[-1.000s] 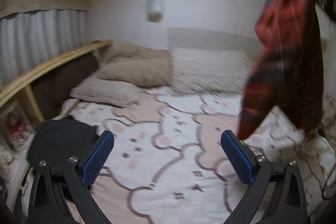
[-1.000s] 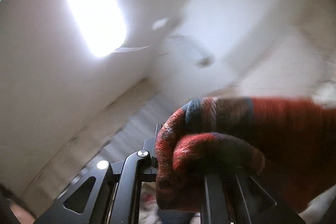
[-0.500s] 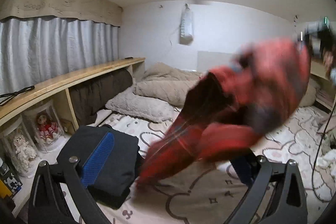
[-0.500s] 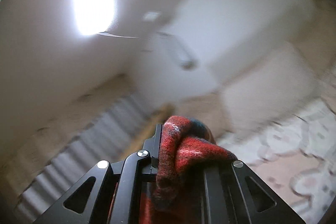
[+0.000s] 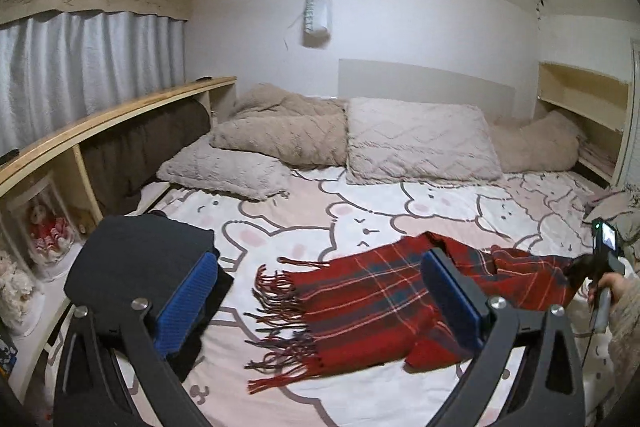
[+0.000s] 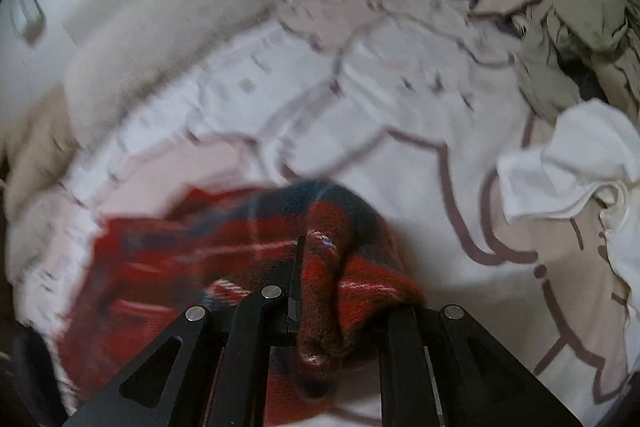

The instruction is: Fold clothes

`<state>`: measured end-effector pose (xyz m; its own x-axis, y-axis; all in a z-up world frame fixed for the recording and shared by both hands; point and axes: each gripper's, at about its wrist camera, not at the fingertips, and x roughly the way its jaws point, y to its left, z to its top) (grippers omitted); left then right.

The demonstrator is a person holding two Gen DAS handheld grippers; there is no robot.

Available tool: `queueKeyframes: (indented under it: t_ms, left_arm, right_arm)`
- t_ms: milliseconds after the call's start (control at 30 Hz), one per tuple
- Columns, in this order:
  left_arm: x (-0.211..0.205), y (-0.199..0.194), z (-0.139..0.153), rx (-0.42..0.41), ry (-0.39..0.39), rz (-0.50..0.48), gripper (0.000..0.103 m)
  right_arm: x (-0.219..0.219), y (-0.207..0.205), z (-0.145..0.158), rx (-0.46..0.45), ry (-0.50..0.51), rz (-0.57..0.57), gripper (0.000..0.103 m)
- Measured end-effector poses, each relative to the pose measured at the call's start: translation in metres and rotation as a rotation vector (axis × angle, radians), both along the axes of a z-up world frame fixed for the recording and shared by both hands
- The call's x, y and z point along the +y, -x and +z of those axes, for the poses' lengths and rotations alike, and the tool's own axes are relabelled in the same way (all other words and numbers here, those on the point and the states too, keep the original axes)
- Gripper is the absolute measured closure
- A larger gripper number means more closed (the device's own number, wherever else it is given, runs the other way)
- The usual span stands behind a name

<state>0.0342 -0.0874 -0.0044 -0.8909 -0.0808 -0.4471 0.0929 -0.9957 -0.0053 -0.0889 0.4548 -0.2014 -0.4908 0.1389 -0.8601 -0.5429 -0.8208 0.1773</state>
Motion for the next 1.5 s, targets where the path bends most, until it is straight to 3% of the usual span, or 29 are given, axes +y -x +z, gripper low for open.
queueKeyframes:
  t_ms: [133,167,200,233,300,333,500,567,700,867,933,1067,1167,1233,1267,1333,1367,1400,1433,1500]
  left_arm:
    - [0.017,0.017,-0.011,-0.036,0.023,-0.019,0.001]
    - [0.019,0.02,-0.012,-0.041,0.023,-0.024,0.001]
    - [0.021,0.023,-0.014,-0.047,0.024,-0.03,0.001]
    - [0.022,0.026,-0.015,-0.051,0.023,-0.034,0.001]
    - [0.023,0.032,-0.018,-0.061,0.02,-0.045,0.001]
    - [0.024,0.035,-0.02,-0.065,0.018,-0.05,0.001]
    - [0.026,0.048,-0.029,-0.093,0.023,-0.072,0.001]
    - [0.026,0.052,-0.035,-0.111,0.025,-0.083,0.001]
    - [0.026,0.059,-0.04,-0.13,0.02,-0.099,0.001]
    - [0.022,0.056,-0.038,-0.116,0.013,-0.107,0.001]
    - [0.02,0.052,-0.037,-0.11,0.011,-0.111,0.001]
    - [0.017,0.047,-0.037,-0.106,0.015,-0.119,0.001]
    - [0.018,0.044,-0.038,-0.096,0.041,-0.127,0.001]
    - [0.019,0.045,-0.038,-0.09,0.047,-0.136,0.001]
    - [0.019,0.046,-0.038,-0.089,0.046,-0.141,0.001]
    - [0.021,0.048,-0.038,-0.092,0.041,-0.157,0.001]
    - [0.022,0.05,-0.039,-0.096,0.042,-0.16,0.001]
    - [0.022,0.052,-0.04,-0.099,0.046,-0.161,0.001]
    - [0.024,0.054,-0.043,-0.101,0.055,-0.166,0.001]
    - [0.028,0.057,-0.048,-0.099,0.072,-0.182,0.001]
  right_arm:
    - [-0.016,-0.006,-0.018,-0.081,-0.098,0.091,0.087]
    - [-0.021,-0.007,-0.022,-0.099,-0.119,0.113,0.077]
    - [-0.027,-0.008,-0.025,-0.117,-0.139,0.135,0.058]
    - [-0.03,-0.01,-0.026,-0.123,-0.157,0.15,0.047]
    - [-0.033,-0.021,-0.024,-0.098,-0.195,0.153,0.012]
    - [-0.036,-0.028,-0.023,-0.083,-0.212,0.154,0.009]
    - [-0.041,-0.074,-0.003,-0.089,-0.349,0.055,0.006]
    - [-0.054,-0.089,0.01,-0.051,-0.405,0.063,0.006]
    - [-0.132,-0.076,0.031,0.058,-0.422,0.361,0.007]
    - [-0.215,-0.028,0.042,0.191,-0.352,0.711,0.007]
    - [-0.246,-0.009,0.04,0.227,-0.395,0.878,0.007]
    - [-0.285,0.024,0.021,0.154,-0.54,1.243,0.007]
    - [-0.285,0.046,0.012,0.078,-0.536,1.325,0.007]
    - [-0.275,0.063,0.006,0.024,-0.463,1.313,0.007]
    - [-0.271,0.071,0.003,-0.006,-0.427,1.297,0.008]
    - [-0.26,0.08,-0.006,-0.063,-0.342,1.249,0.038]
    - [-0.257,0.08,-0.011,-0.082,-0.324,1.219,0.064]
    - [-0.253,0.079,-0.016,-0.101,-0.305,1.189,0.074]
    - [-0.25,0.077,-0.019,-0.113,-0.284,1.166,0.077]
    - [-0.246,0.064,-0.022,-0.12,-0.234,1.138,0.093]
